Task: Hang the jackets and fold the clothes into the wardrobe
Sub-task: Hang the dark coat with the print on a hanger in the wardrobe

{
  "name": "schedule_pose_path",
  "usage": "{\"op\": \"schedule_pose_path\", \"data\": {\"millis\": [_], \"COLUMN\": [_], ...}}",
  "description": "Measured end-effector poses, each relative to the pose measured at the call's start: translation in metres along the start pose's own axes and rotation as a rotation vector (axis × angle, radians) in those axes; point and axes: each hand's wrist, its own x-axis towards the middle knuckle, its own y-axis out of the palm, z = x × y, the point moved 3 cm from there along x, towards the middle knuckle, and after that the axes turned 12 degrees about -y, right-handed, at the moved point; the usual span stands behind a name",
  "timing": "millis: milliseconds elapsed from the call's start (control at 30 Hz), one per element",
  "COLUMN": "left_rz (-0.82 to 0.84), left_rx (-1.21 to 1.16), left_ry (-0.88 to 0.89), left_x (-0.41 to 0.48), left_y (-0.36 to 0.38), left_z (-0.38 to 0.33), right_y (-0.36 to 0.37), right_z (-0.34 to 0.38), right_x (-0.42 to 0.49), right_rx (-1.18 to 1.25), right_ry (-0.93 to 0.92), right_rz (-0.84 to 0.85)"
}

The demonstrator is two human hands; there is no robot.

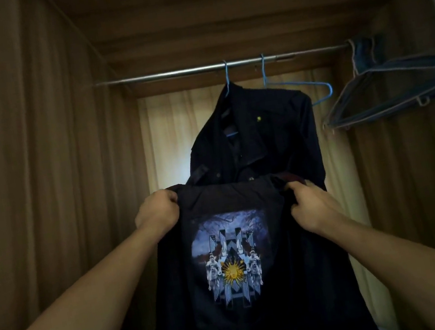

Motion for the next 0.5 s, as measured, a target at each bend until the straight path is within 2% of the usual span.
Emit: {"op": "schedule_pose_path", "data": {"millis": [167, 267, 367, 500], "left_rz": [-0.154, -0.244, -0.198, -0.022], "left_rx": [0.013, 0.016, 0.055, 0.084], "left_ry": [0.019, 0.037, 0.046, -0.029], "left_x": [0.061, 0.088, 0.098, 0.087], "left_y": [-0.034, -0.048, -0.036, 0.020], "left_z": [-0.041, -0.058, -0.049, 0.002], "right_y": [-0.012, -0.019, -0.007, 0.034], "right_z": [-0.013, -0.016, -0.023, -0.041], "right_x": [0.083, 0.126, 0.140, 0.120], "right_rx": [0.062, 0.003, -0.082, -0.116], "right_ry": [-0.074, -0.120, -0.150, -0.176], "right_rz": [-0.029, -0.074, -0.059, 0.020]}}
